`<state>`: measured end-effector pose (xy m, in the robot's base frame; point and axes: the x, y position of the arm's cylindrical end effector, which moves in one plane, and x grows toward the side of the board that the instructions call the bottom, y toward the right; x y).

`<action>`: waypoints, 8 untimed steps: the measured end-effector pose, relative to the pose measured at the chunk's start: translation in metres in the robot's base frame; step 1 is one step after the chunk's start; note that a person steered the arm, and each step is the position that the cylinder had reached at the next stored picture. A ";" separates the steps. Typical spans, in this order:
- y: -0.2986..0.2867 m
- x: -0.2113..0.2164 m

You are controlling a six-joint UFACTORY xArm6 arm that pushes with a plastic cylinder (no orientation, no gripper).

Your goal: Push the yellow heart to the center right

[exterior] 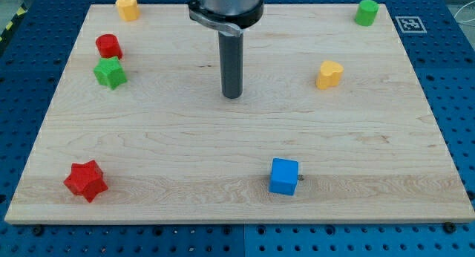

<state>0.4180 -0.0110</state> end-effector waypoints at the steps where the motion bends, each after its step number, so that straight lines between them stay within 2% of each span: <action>1: 0.003 -0.012; 8: 0.005 -0.065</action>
<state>0.3534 -0.0060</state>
